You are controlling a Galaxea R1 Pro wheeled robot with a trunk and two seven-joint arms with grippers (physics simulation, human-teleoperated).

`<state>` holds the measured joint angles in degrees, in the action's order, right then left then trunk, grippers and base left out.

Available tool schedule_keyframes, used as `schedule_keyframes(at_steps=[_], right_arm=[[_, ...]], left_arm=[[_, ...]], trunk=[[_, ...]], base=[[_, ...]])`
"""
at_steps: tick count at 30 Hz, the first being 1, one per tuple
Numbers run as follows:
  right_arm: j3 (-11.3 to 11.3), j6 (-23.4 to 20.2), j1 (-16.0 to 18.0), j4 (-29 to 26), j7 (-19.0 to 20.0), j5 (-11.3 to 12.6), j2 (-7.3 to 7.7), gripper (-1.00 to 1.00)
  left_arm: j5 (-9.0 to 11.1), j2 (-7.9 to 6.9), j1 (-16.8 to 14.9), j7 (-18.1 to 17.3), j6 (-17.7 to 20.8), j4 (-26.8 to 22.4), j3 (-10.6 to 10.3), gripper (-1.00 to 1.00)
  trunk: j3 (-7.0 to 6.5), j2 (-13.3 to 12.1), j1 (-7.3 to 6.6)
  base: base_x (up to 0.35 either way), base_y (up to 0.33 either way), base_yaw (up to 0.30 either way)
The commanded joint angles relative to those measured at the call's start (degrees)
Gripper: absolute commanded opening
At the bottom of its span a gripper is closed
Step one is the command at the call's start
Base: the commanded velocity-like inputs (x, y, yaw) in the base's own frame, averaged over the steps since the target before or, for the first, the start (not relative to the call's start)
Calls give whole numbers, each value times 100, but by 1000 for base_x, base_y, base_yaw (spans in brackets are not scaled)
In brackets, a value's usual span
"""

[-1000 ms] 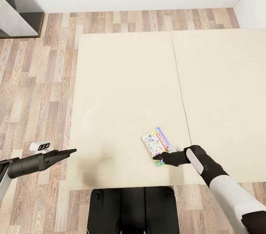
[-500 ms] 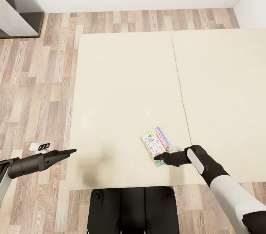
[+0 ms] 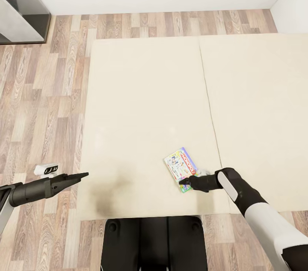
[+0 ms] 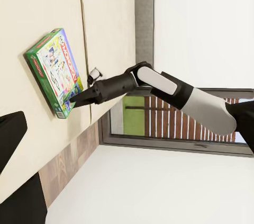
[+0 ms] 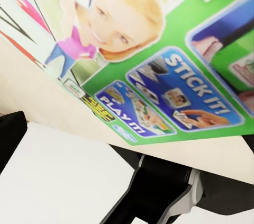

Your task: Put all the toys in the child's room - the three board games (two on the bed and one on the table), the two jigsaw puzzles on the table, and the tennis ball on the table - inside the toy box on the table in the child's room.

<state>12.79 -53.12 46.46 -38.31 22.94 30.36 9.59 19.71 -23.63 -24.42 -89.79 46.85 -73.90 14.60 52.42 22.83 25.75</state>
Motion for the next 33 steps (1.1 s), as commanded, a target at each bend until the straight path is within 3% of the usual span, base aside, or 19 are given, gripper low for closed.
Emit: schedule_keyframes(at_steps=[1, 33], right_arm=[[16, -6, 3, -5, 44, -39, 6, 100], [-23, 38, 70, -27, 28, -39, 24, 100]], left_arm=[[-2, -2, -1, -21, 61, -1, -1, 100], [-2, -2, -1, -21, 56, -1, -1, 100]], trunk=[[6, 9, 3], [6, 9, 3]], base=[[0, 0, 0], [0, 0, 0]])
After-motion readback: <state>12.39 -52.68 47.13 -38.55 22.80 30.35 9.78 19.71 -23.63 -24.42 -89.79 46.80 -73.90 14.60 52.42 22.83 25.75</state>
